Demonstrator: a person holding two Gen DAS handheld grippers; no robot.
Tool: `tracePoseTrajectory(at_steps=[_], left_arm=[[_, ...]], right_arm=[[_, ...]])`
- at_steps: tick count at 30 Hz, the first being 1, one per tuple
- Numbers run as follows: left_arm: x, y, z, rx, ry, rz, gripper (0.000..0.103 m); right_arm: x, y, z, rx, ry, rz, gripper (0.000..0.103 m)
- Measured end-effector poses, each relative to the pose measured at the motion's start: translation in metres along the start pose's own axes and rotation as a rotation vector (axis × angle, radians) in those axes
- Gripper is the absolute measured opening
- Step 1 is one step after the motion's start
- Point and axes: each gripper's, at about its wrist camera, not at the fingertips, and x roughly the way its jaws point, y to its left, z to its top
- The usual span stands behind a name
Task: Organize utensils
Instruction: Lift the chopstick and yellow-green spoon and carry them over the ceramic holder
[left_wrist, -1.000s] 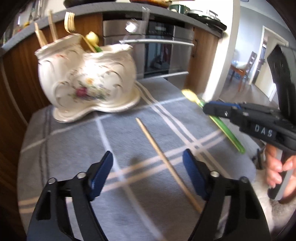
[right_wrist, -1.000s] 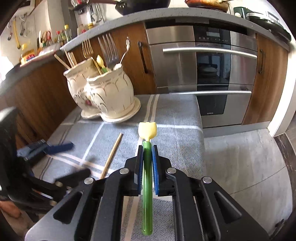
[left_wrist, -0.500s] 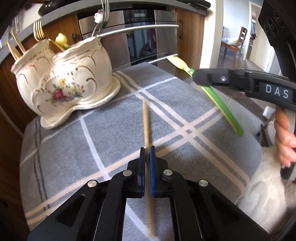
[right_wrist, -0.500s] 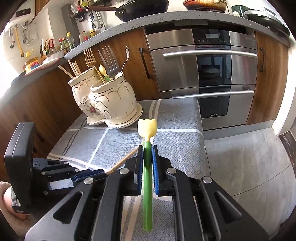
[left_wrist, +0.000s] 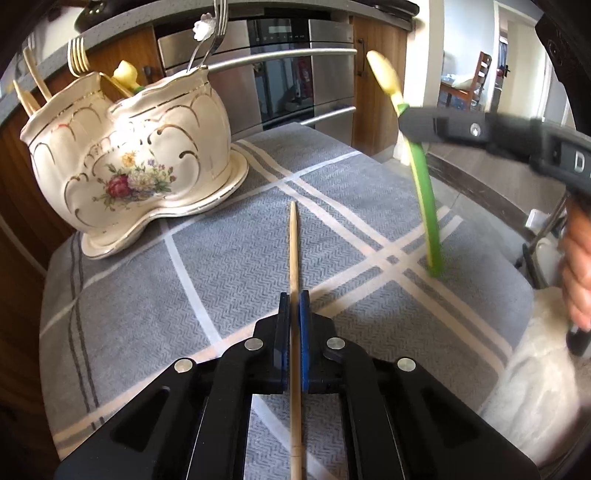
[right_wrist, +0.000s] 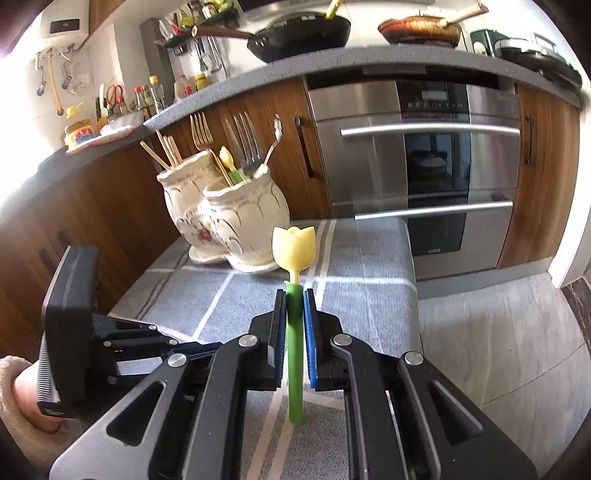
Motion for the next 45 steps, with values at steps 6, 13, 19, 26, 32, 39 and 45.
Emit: tracePoseTrajectory(at_steps=[6, 13, 19, 26, 32, 39, 45], left_arm=[[-0.019, 0.007, -0.009, 0.02, -0.101, -0.004, 0.005], [-0.057, 0.024, -0.014, 0.021, -0.268, -0.007, 0.005], [-0.096, 0.043, -0.013, -0.002, -0.41, 0.004, 0.005], [-0.137, 0.064, -0.007, -0.05, -0.586, 0.014, 0.005], [-0.154, 0.087, 0.002, -0.102, -0.7, 0.008, 0.005], [-0.153, 0.133, 0.022, -0.214, -0.795, -0.022, 0.005], [-0.151, 0.173, 0.04, -0.292, -0.896, -0.069, 0.005]], right_arm=[[-0.009, 0.009, 0.003, -0.044, -0.067, -0.017, 0.009], [-0.022, 0.026, 0.007, -0.109, -0.163, -0.054, 0.009], [-0.034, 0.042, 0.019, -0.13, -0.227, -0.058, 0.009], [-0.032, 0.059, 0.047, -0.129, -0.267, -0.031, 0.009], [-0.021, 0.084, 0.075, -0.136, -0.314, -0.009, 0.009], [0.009, 0.097, 0.103, -0.098, -0.349, 0.011, 0.009], [0.032, 0.102, 0.121, -0.101, -0.366, -0.002, 0.009]])
